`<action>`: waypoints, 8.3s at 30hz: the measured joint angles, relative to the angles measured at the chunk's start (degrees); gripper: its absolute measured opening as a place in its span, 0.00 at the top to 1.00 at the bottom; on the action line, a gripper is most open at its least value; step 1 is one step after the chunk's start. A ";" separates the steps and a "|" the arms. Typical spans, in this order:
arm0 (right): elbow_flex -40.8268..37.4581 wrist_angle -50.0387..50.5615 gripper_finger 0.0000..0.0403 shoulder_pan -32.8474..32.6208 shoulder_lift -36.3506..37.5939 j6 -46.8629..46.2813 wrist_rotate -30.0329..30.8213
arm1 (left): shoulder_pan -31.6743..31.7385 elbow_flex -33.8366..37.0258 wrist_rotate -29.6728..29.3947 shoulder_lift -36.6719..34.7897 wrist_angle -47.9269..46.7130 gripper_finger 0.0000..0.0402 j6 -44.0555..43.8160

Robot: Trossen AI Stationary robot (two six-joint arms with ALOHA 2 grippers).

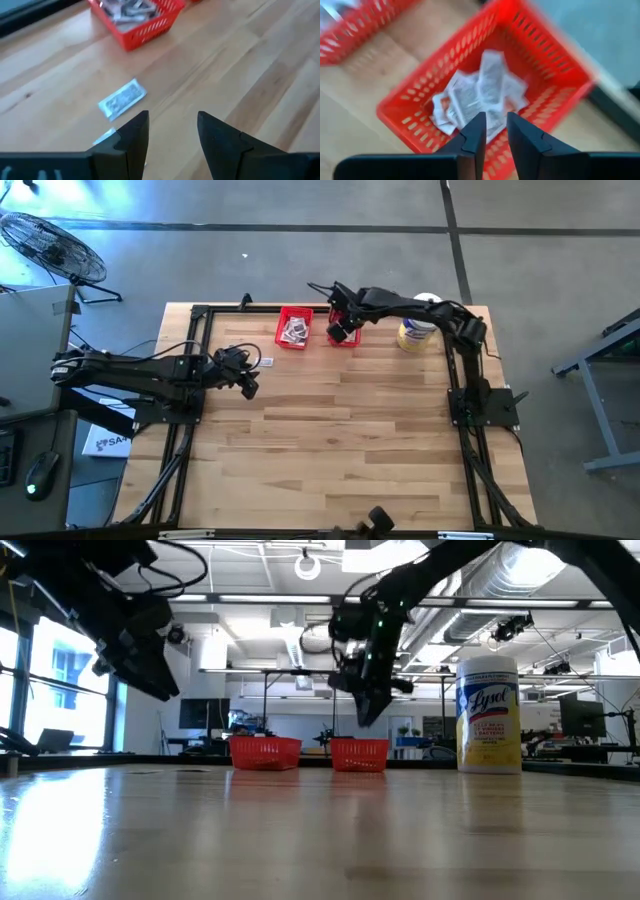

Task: Pick & Place First Aid Supplies
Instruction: Put the ointment pack into the right red bin

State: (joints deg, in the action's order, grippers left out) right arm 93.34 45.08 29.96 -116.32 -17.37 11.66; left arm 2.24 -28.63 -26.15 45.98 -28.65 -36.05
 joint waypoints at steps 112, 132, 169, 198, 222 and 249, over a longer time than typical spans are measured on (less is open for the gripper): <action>-4.97 -11.15 0.82 -27.87 10.59 17.49 -0.61 | 0.59 3.46 -4.87 33.07 31.35 0.96 -9.30; -6.23 -12.38 0.82 -27.85 10.59 17.21 -1.33 | 7.77 3.38 16.50 32.94 29.79 0.66 42.91; -6.19 -16.88 0.82 -31.68 9.35 20.72 -2.92 | 13.89 3.10 24.74 38.05 34.55 1.00 37.11; -6.21 -27.30 0.58 -34.36 1.78 38.91 1.52 | 13.90 3.55 27.06 30.68 33.32 0.75 36.79; -6.21 -27.63 0.58 -34.45 1.78 37.64 1.45 | 13.81 4.12 21.26 44.53 43.03 0.98 33.73; -16.87 -42.50 0.59 -35.00 1.69 41.47 3.48 | 9.96 2.94 45.84 33.14 49.17 1.00 25.42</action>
State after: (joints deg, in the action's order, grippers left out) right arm 76.47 2.59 -5.05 -114.63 24.10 15.14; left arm 12.20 -25.69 19.69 79.12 20.52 -10.62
